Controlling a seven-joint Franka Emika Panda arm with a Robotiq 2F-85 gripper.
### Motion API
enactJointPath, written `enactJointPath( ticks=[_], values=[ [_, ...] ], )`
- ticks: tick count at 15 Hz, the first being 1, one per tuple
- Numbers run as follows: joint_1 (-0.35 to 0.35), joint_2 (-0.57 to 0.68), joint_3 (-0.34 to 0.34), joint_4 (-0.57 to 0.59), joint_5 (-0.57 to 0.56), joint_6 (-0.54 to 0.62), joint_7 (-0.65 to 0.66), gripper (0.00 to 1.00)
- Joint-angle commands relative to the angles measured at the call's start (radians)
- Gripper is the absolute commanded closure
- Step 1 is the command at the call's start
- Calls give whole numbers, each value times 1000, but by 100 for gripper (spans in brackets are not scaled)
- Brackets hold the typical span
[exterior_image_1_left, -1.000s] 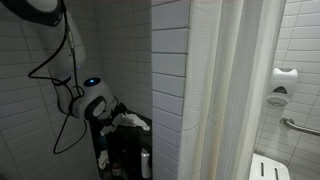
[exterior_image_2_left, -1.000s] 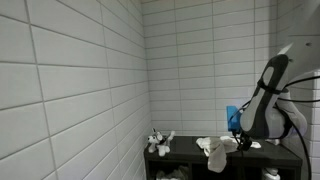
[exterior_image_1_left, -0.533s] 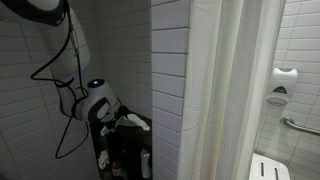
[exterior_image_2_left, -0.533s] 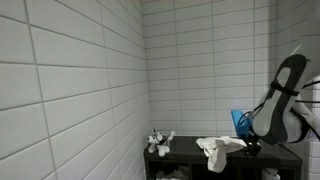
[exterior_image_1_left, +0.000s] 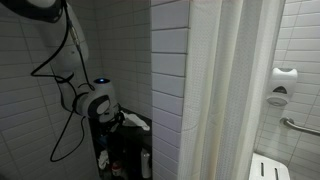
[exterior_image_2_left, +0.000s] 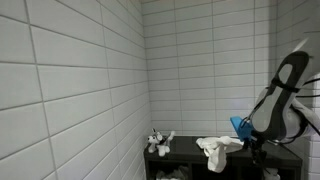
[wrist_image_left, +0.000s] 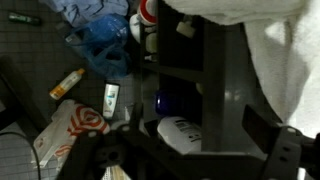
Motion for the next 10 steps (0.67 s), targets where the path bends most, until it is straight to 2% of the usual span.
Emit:
enactJointPath(
  ticks=[1,3,5,8,10],
  values=[
    [22,-52,12,1,150,-159,-192,0],
    [121,-75,-83,12,221,-228,-290,0],
    [231,-92,-198,22,226,-291,-341,0],
    [393,-94,-364,44,131,-370,-334,0],
    [478,-76,-447,77,42,-418,-303,0]
  ],
)
